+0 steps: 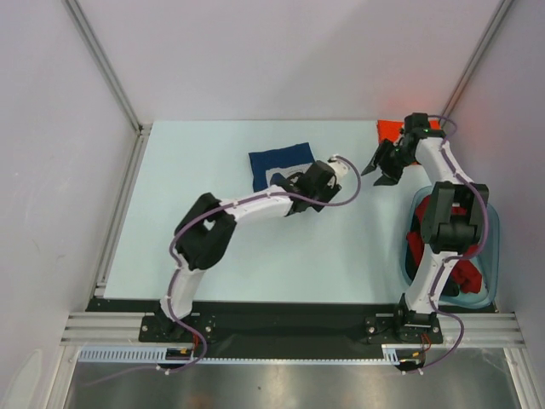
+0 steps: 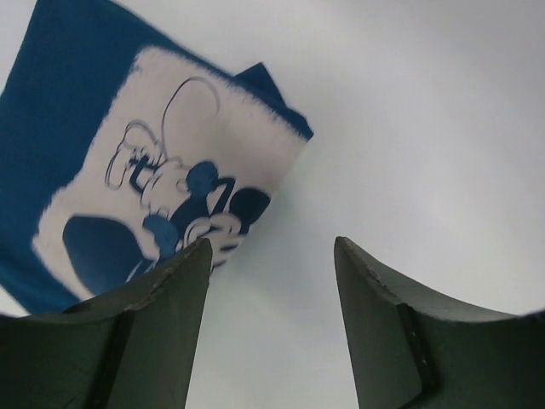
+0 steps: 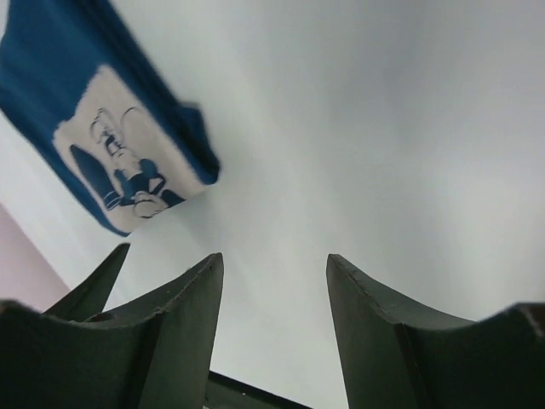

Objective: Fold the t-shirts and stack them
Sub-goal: Neatly place the folded tshirt to the corner

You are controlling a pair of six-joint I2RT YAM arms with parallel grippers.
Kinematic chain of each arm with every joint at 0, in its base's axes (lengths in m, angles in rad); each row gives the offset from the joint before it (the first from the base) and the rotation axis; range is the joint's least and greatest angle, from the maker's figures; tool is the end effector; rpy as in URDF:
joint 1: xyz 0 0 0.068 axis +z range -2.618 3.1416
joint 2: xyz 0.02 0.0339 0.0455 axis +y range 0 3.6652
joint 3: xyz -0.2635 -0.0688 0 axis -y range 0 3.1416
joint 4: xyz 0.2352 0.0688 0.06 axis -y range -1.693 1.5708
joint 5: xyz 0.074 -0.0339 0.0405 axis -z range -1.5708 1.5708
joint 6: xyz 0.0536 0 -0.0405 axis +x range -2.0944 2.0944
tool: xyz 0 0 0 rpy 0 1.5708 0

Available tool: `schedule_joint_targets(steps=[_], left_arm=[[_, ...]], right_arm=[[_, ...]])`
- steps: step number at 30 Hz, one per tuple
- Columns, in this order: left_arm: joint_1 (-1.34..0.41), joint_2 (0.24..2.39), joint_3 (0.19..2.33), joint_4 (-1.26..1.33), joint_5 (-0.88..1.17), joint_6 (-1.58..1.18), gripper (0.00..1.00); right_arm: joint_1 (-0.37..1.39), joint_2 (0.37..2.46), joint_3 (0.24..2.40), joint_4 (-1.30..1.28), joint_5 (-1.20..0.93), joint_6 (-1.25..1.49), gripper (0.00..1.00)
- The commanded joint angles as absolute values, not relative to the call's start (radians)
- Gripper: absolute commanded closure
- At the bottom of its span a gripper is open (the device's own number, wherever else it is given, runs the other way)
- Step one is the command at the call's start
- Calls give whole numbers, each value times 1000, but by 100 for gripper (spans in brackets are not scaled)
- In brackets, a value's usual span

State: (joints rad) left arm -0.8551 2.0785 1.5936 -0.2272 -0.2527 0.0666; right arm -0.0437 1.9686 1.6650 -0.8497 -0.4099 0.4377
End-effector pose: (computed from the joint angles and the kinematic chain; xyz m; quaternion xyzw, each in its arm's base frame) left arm 0.3247 -0.3530 0.2050 0.3541 0.8312 -0.0528 0.4253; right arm 0.4149 0.0032 0.2308 0.1874 0.9403 0.2350 0.1600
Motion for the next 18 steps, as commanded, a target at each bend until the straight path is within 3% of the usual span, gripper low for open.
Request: schedule_joint_targets(steps=[1,12,14,16,18], left_arm=[[-883,2202,1714,-176,-391,258,37],[-884,2353,1779,-169,-494,411,42],[-884,2387,1808,-202,-486,416,58],[-884,2399,1838,-216,-479,411,82],[-884,2384,1833,-210,-471,399,90]], right_arm=[[-103,1893,1683,-936,-351,383,42],[-147,1756,1526,-861,-436,376,41],[-147,1759,1516,-856,-451,365,41],[-147,1776,1522,-877,-481,345,39],[-146,1802,1523,-885,-512,339,24]])
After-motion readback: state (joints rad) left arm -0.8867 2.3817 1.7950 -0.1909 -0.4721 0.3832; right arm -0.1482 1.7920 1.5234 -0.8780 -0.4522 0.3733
